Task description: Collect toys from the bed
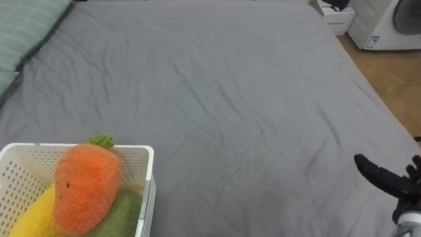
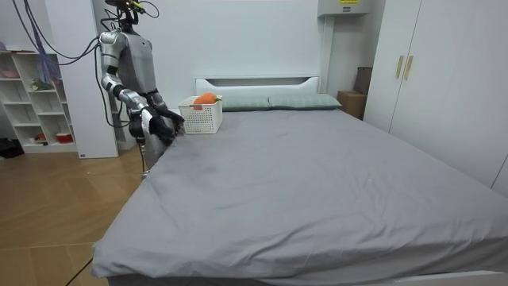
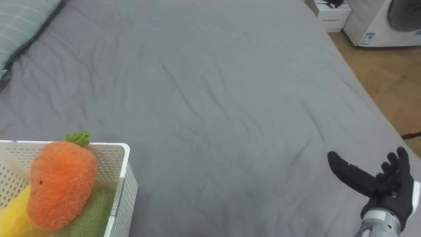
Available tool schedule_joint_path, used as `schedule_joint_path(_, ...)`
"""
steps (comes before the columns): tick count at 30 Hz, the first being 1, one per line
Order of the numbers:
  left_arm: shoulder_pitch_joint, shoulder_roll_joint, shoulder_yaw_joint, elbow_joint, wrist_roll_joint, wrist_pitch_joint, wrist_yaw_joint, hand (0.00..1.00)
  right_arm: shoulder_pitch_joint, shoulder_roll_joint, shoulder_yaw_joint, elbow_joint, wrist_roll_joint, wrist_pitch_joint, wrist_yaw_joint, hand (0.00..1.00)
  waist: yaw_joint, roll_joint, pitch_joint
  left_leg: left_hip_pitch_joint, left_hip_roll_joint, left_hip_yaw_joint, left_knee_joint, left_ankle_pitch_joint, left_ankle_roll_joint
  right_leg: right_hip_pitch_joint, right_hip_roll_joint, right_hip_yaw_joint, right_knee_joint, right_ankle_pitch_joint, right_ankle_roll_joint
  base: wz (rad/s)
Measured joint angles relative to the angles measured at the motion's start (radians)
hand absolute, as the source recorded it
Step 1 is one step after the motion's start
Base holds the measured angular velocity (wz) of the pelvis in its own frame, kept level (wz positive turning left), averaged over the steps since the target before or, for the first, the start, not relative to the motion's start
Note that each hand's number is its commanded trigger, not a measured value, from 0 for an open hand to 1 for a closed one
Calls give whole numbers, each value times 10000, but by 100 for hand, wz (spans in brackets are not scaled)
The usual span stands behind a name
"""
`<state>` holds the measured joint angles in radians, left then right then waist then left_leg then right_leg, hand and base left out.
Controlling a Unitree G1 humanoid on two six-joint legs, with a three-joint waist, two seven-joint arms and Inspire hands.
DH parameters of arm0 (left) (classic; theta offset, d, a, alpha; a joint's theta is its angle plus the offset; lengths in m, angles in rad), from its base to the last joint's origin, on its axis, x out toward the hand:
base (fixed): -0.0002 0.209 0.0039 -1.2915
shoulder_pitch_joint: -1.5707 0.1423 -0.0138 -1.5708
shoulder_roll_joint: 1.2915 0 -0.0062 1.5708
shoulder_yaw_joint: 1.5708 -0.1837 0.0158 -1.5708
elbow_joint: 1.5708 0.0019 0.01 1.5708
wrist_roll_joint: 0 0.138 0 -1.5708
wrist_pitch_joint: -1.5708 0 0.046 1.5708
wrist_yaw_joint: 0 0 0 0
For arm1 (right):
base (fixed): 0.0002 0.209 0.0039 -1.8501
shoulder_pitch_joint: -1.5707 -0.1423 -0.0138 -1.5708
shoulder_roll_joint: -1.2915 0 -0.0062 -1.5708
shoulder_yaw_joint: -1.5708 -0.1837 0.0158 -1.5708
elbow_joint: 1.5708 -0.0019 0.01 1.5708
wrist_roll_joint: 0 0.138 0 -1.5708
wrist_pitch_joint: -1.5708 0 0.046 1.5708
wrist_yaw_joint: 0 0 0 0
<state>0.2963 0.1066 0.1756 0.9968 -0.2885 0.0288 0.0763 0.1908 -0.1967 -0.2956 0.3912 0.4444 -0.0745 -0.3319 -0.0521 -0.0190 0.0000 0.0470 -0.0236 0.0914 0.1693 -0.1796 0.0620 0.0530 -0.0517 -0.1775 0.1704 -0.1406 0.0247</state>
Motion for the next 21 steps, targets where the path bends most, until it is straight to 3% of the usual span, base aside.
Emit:
schedule_joint_path(9, 84, 29, 198, 75, -125, -22, 40, 0, 157, 30, -54, 3769, 156, -38, -647, 0, 15, -115, 29, 219, 4, 100, -48, -53, -23, 145, 18, 100, -2, -153, 5, 0)
schedule_joint_path(12, 146, 56, 208, 147, -136, -90, 40, 0, 350, 57, -15, 5228, 135, -32, -576, 0, 52, -134, 94, 319, 10, 110, -53, -99, -43, 179, 16, 99, -7, -218, -3, 0)
schedule_joint_path(17, 0, 35, 204, 522, -125, -94, 39, 0, 386, 174, 1, 7203, 155, 9, -100, 0, 25, -16, 45, 307, 10, 38, -63, -99, -45, 192, 13, 18, -12, -219, -4, 0)
schedule_joint_path(21, 8, 22, 186, 691, -118, -134, 18, 0, 389, 458, 379, 7845, -137, 118, 591, 0, 73, 52, 33, 334, 24, 53, -51, -108, -59, 185, 28, 51, 6, -241, -21, -1)
